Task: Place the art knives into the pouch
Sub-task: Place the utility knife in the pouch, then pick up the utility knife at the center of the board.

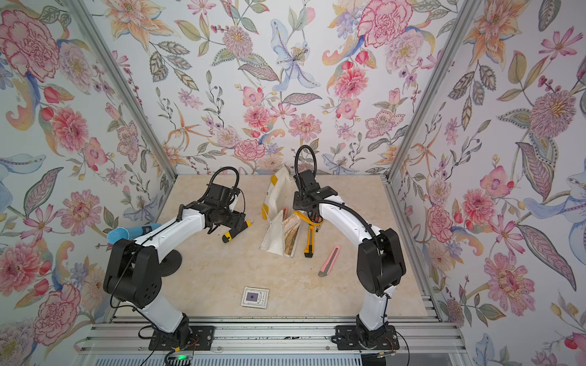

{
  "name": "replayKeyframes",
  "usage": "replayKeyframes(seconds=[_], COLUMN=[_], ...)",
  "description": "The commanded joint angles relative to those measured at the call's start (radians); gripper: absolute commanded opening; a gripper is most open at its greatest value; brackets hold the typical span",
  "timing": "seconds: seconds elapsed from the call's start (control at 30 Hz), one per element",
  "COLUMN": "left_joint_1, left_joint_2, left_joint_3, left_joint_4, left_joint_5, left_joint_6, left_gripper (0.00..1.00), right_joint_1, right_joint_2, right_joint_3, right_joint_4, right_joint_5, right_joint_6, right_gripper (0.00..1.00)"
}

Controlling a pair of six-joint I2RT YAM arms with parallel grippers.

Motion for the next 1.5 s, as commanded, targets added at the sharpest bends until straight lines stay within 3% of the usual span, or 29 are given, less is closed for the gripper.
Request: replayKeyframes(seconds=[0.0,0.37,0.83,1.0,1.3,1.47], left_joint_1=[0.008,0.016,0.024,0.023,0.023,0.023], left_joint_2=[0.054,0.156,0.286,0.314,0.346,0.346], left_joint_3=[-0.023,-0.046,-0.015,-0.011,0.044,0.075], left_joint_4=[0.023,0.058,0.055,0.053,0.029,0.015], left_joint_5=[0.033,0.060,0.078,0.104,0.157,0.171], left_joint_6=[-0.008,-0.030,-0.021,-0.031,-0.039,-0.045], left_gripper=[0.90,0.90,0.82,0.70,0.28,0.22], right_joint_1=[0.001,-0.008,-0.017,-0.023,-0.034,-0.036], right_joint_2=[0.001,0.000,0.021,0.026,0.040,0.042], right_joint_3=[0.009,0.008,0.027,0.030,0.041,0.044], right_joint_4=[-0.010,-0.010,-0.010,-0.010,-0.010,-0.010], right_joint_5=[0.000,0.008,-0.008,-0.010,-0.020,-0.022], right_joint_6=[-0.003,-0.002,-0.010,-0.012,-0.018,-0.024], right_gripper=[0.00,0.00,0.00,0.00,0.00,0.00])
